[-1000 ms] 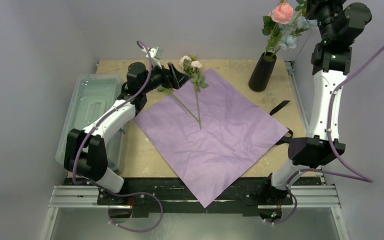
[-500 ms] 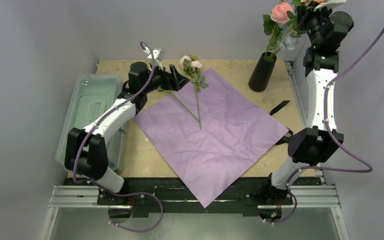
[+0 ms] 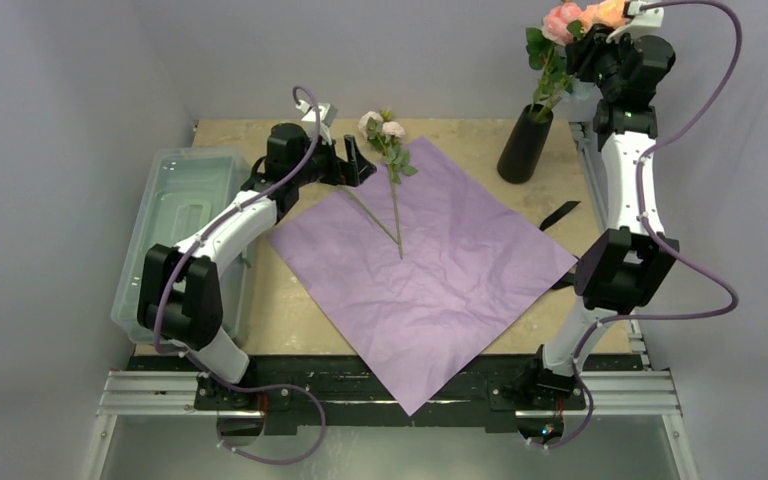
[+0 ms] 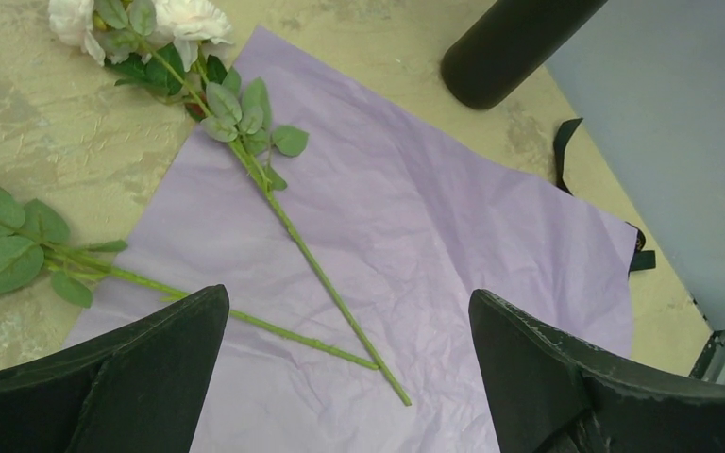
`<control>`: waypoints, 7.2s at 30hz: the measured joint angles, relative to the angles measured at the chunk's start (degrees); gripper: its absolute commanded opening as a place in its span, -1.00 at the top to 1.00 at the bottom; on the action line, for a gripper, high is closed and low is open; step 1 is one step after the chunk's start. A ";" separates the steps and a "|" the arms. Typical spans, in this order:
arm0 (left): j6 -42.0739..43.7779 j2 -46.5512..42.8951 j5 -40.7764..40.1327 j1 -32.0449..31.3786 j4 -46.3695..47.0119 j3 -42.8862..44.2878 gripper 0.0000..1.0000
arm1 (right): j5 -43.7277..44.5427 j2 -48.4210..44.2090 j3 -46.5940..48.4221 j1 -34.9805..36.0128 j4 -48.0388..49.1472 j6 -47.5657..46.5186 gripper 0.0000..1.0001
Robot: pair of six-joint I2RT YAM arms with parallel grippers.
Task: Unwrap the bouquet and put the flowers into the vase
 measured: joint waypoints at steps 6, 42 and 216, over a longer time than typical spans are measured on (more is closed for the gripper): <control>0.04 1.70 -1.42 0.00 -2.01 0.07 -1.00 | 0.72 1.73 0.22 0.00 -3.15 0.81 -0.65; -3.26 22.84 -41.62 -10.97 -21.00 21.59 -0.38 | 4.20 -22.16 -16.11 0.00 -12.92 3.87 -0.97; -0.96 4.48 -6.84 1.66 -7.91 17.49 -1.00 | -4.22 -1.44 -2.58 1.40 -0.76 -9.03 0.11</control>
